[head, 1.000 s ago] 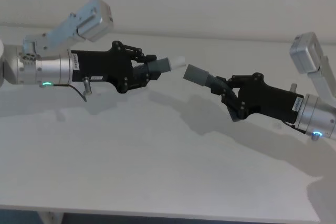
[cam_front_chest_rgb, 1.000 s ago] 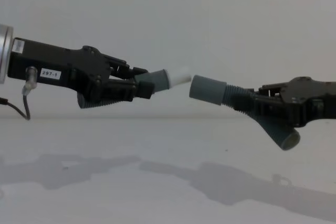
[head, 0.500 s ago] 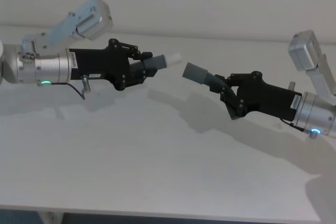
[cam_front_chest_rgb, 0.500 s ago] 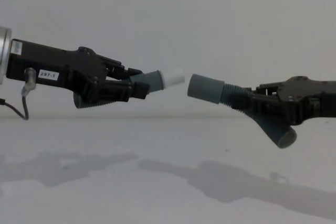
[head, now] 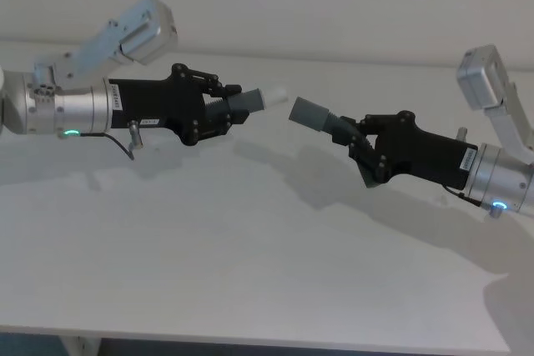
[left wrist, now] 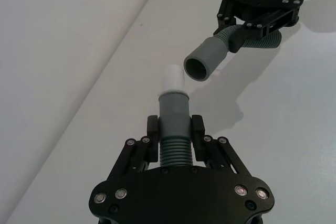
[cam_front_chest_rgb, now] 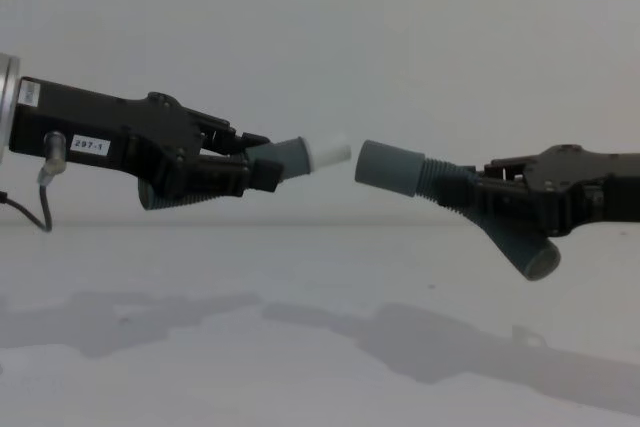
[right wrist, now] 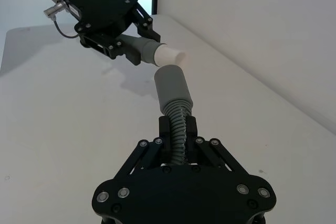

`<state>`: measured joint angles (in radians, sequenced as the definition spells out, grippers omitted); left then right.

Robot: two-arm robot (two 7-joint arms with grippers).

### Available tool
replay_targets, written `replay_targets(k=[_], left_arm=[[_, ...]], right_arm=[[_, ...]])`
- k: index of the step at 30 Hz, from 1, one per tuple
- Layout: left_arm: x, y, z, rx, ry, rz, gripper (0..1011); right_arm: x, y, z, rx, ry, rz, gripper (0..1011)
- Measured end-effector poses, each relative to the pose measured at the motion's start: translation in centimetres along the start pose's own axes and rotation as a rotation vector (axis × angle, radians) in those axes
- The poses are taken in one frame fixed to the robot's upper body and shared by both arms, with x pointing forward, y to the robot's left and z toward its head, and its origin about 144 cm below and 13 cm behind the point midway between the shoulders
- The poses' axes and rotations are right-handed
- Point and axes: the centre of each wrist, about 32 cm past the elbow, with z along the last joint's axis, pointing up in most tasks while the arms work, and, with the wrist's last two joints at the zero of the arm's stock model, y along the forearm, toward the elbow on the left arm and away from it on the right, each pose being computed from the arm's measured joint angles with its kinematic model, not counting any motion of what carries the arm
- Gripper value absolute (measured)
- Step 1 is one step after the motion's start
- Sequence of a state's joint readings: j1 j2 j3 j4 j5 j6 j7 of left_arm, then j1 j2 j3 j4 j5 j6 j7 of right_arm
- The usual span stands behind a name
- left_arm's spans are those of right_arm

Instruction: Use both hands to pick up one end of the pipe from the table, align the ends, and insert them.

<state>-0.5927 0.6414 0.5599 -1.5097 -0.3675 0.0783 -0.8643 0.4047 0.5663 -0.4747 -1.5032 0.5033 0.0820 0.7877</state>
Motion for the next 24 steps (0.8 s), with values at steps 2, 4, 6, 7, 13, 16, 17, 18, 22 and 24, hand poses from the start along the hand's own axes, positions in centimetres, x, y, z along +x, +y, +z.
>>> replay_targets(k=[2, 4, 6, 7, 13, 16, 17, 18, 22, 24], left_arm=[[-0.02, 0.00, 0.00, 0.000, 0.001, -0.001, 356], [-0.05, 0.03, -0.01, 0.000, 0.003, 0.000, 355], [-0.06, 0.04, -0.01, -0.001, 0.003, 0.000, 356], [-0.09, 0.04, -0.01, -0.001, 0.005, 0.000, 356], [-0.16, 0.06, -0.04, -0.002, 0.009, -0.002, 356], [-0.19, 0.05, -0.07, -0.002, 0.012, -0.004, 356], [-0.21, 0.04, -0.08, -0.002, 0.013, -0.004, 355], [-0.22, 0.04, -0.09, -0.002, 0.015, -0.005, 355], [-0.25, 0.00, -0.11, -0.002, 0.019, -0.008, 356], [-0.27, -0.03, -0.12, -0.002, 0.021, -0.010, 355]], right_arm=[[0.04, 0.04, -0.01, -0.001, 0.000, 0.000, 155], [0.06, 0.07, -0.03, -0.002, 0.001, 0.000, 155], [0.10, 0.10, -0.05, -0.004, 0.001, -0.001, 155], [0.11, 0.14, -0.08, -0.006, 0.001, -0.002, 155], [0.19, 0.20, -0.15, -0.011, 0.003, -0.007, 155], [0.23, 0.23, -0.18, -0.014, 0.004, -0.010, 155], [0.25, 0.24, -0.19, -0.015, 0.005, -0.012, 155], [0.27, 0.24, -0.18, -0.015, 0.005, -0.013, 155], [0.33, 0.28, -0.16, -0.016, 0.007, -0.018, 155], [0.37, 0.33, -0.12, -0.013, 0.009, -0.020, 155]])
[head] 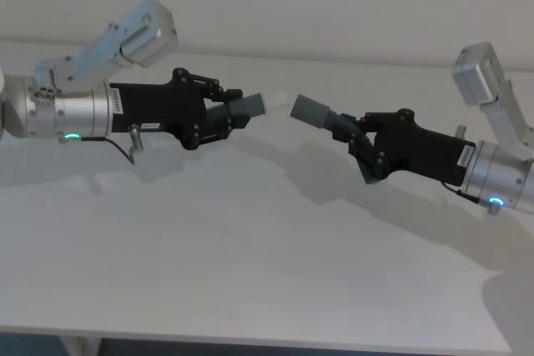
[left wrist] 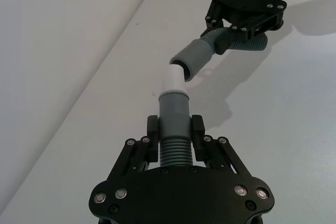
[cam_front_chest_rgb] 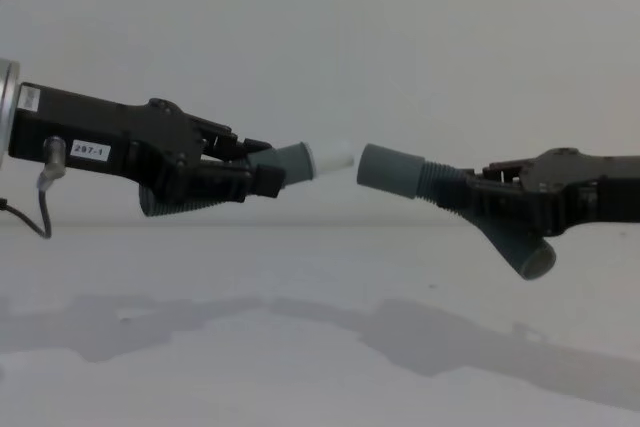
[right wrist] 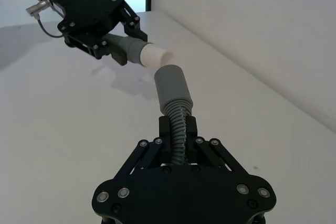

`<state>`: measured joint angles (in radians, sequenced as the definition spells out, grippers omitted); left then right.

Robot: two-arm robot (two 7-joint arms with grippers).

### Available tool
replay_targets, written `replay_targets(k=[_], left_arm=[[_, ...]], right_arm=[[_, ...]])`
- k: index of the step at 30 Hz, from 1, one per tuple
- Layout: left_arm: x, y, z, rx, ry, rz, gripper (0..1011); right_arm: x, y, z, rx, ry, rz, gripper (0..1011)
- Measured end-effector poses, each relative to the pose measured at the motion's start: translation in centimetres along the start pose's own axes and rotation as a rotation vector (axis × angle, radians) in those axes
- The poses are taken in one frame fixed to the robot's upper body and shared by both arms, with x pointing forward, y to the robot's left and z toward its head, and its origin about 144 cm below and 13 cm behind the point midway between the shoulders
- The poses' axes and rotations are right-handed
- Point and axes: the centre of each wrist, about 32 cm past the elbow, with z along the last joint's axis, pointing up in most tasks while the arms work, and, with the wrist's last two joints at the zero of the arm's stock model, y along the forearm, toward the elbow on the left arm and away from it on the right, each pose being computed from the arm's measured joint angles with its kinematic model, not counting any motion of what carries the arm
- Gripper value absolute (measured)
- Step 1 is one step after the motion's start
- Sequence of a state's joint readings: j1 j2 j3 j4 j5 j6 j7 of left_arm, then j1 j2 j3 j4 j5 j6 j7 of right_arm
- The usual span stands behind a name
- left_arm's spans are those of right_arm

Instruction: Use both hands to pick up one end of the pipe from the table, align the ends, and insert them.

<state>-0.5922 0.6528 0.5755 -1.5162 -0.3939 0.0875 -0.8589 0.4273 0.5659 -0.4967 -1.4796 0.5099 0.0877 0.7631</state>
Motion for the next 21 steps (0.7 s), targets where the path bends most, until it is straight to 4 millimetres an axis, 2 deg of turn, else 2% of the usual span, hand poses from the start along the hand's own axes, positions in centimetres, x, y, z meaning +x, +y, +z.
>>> replay_targets(k=[21], left_arm=[[-0.17, -0.42, -0.15, 0.008, 0.019, 0.001, 355]], right_arm=[[0.21, 0.24, 0.40, 0.024, 0.000, 0.026, 155]])
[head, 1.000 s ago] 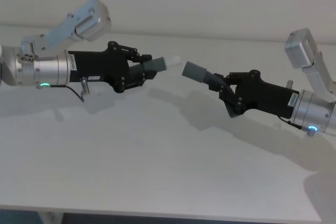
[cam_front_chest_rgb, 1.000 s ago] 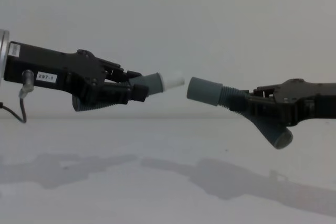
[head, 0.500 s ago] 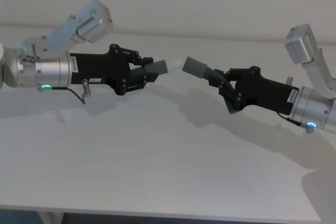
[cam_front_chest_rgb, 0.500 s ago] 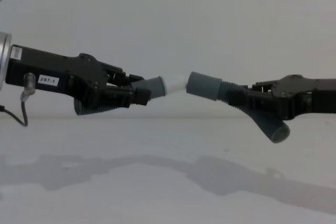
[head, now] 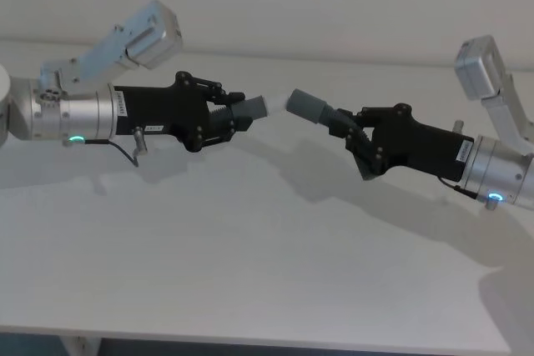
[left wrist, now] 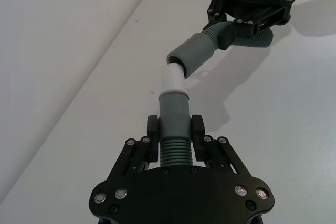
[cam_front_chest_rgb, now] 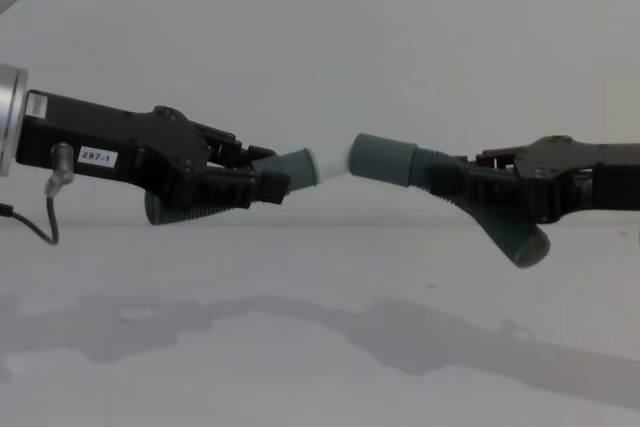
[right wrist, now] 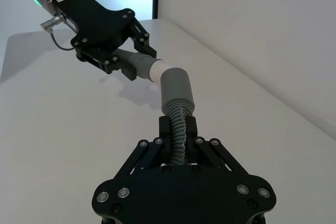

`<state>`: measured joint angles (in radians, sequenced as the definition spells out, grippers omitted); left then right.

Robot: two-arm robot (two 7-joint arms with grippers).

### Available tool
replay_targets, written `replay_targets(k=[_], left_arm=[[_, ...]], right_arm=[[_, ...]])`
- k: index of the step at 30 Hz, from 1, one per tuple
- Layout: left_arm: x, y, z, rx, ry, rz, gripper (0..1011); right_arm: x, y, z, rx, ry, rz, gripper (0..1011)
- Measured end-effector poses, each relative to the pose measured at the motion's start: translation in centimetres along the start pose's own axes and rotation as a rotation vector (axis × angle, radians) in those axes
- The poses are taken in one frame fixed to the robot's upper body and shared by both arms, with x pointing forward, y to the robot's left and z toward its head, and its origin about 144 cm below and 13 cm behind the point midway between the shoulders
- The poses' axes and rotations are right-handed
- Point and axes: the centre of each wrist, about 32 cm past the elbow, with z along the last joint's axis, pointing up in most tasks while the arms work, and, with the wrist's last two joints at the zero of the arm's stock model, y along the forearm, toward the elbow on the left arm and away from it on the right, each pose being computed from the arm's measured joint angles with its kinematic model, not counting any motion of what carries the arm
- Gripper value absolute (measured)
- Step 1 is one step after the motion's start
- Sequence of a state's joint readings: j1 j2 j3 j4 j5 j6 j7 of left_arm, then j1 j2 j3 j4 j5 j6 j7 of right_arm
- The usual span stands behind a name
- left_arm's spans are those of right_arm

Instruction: Use both hands to pick up one end of the pipe from the table, align the ends, and insert them.

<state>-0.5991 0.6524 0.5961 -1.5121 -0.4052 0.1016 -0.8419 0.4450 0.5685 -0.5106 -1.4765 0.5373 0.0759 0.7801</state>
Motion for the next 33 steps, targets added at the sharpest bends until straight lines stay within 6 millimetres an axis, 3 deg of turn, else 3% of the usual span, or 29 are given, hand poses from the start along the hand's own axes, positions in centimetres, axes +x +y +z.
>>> replay_targets(k=[33], left_arm=[[0.31, 0.21, -0.06, -0.090, -0.004, -0.125, 356]], right_arm=[[0.34, -0.16, -0.24, 0.011, -0.024, 0.047, 156]])
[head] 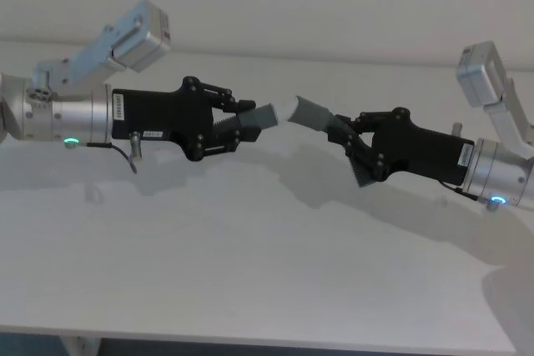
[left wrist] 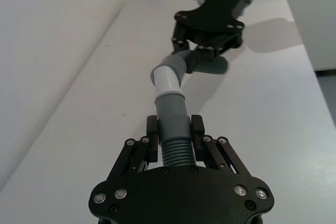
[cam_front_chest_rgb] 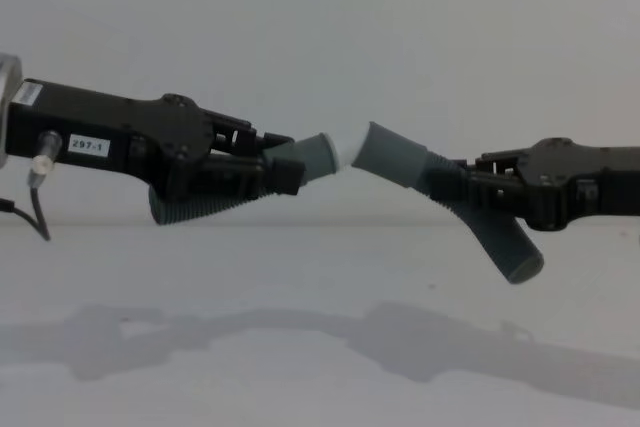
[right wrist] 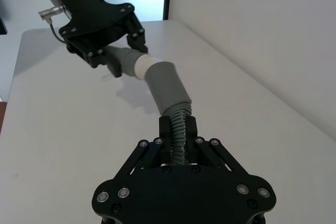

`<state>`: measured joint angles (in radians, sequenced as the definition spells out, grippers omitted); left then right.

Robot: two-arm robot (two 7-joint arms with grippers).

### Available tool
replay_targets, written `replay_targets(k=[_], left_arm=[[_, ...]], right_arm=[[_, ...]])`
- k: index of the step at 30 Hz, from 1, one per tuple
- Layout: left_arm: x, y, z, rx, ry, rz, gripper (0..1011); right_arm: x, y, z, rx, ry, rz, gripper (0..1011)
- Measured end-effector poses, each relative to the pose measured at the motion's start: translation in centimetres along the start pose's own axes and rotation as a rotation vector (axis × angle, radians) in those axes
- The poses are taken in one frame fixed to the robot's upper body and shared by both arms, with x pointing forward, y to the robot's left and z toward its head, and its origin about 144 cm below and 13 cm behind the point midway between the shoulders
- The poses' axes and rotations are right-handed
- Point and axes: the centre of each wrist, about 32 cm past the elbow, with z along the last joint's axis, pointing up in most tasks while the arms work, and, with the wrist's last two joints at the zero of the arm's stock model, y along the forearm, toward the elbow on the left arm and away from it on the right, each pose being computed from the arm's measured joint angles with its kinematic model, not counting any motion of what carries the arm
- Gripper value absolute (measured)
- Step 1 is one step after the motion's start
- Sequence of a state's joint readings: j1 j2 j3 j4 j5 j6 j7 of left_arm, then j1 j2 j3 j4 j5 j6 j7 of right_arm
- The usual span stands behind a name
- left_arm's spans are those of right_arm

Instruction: Use both hands to pick up one end of the pipe from the table, align the ends, and insert them.

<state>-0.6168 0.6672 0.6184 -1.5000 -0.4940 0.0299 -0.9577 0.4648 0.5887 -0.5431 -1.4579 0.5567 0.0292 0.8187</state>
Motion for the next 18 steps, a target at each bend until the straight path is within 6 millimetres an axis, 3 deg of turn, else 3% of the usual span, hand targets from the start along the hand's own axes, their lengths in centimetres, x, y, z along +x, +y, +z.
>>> replay_targets(k=[18], left_arm=[[0.12, 0.85, 0.42, 0.087, -0.009, -0.073, 356]], right_arm=[[0.40, -0.45, 0.25, 0.000, -0.042, 0.020, 156]])
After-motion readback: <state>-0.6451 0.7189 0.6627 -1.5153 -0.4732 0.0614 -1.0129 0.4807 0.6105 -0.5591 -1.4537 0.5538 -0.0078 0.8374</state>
